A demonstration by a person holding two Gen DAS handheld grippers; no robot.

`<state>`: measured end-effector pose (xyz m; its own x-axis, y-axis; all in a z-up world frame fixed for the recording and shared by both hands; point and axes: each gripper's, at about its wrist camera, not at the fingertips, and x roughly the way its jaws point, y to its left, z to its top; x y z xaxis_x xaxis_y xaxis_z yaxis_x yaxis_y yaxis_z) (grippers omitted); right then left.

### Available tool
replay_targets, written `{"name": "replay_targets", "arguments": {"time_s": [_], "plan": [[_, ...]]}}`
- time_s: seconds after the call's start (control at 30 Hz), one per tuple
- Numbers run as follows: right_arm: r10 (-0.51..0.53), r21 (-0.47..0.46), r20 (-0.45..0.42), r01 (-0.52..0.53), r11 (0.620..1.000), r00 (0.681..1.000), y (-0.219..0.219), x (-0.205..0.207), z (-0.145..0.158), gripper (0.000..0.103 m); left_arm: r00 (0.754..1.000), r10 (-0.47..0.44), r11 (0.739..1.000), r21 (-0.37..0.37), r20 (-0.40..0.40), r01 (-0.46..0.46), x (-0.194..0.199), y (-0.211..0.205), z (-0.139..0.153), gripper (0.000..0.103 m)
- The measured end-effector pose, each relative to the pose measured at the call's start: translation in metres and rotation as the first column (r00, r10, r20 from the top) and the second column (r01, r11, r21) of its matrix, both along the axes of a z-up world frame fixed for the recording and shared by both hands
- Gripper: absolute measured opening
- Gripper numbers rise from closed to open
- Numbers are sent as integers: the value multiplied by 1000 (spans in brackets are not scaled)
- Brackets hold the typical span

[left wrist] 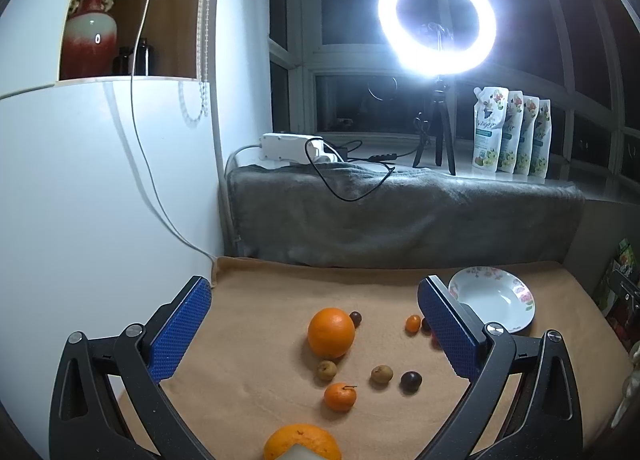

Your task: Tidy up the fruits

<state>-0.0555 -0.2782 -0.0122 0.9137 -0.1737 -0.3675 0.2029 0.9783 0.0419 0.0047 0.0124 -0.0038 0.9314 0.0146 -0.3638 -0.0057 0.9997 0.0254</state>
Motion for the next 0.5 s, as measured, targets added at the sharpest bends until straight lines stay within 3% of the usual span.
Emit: {"name": "replay_targets", "arguments": {"time_s": [0.5], "plan": [[0,1,0,0,1000,1000,0,1,-1,103,1000,-1,1000,2,-1,1,1,0,0,102]]}}
